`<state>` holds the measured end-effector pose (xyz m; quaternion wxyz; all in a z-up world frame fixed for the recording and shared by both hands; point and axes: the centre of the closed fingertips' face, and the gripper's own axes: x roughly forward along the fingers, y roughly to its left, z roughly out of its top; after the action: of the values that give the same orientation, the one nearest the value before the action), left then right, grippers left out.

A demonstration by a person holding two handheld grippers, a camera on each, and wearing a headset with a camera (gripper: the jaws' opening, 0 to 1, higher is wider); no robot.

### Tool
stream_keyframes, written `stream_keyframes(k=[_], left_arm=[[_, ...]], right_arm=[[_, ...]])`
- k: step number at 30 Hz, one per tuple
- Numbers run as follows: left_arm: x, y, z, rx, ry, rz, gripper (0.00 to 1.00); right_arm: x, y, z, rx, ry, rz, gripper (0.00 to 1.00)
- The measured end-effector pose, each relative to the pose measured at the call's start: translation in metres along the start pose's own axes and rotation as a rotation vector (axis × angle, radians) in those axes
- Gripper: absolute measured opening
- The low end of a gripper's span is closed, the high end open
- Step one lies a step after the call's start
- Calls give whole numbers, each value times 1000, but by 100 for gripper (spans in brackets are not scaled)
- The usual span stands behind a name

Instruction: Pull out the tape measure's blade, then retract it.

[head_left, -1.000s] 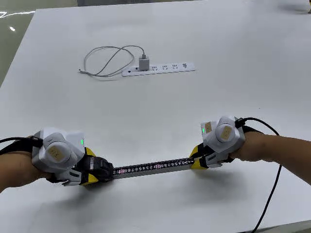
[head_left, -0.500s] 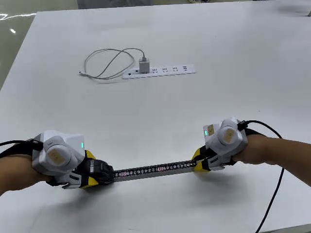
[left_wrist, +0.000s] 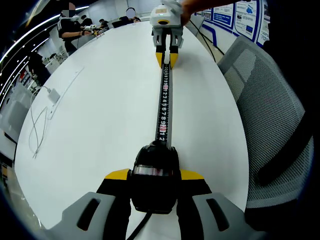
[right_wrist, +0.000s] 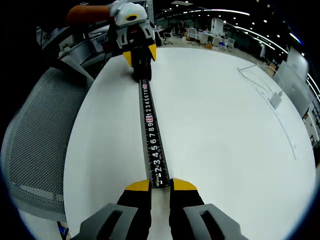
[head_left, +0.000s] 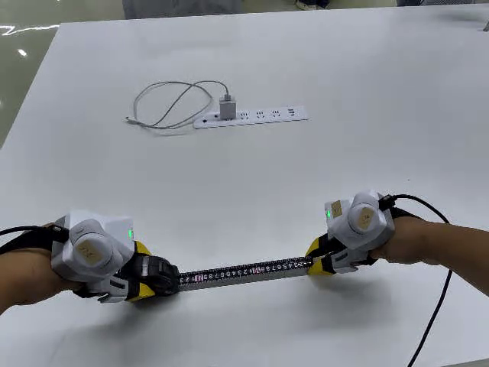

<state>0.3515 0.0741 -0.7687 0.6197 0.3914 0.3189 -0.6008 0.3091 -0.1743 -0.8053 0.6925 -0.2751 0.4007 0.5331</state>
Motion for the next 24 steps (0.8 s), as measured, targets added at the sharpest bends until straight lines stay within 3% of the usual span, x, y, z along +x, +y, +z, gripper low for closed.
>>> stream_keyframes(k=[15,24], left_arm=[[0,-1,0,-1,1,1,30],[0,-1,1,7,1,4,31]], right_arm=[[-2,-1,-4,11,-4,-2,9],[-2,0,-4,-21,17,1,10]])
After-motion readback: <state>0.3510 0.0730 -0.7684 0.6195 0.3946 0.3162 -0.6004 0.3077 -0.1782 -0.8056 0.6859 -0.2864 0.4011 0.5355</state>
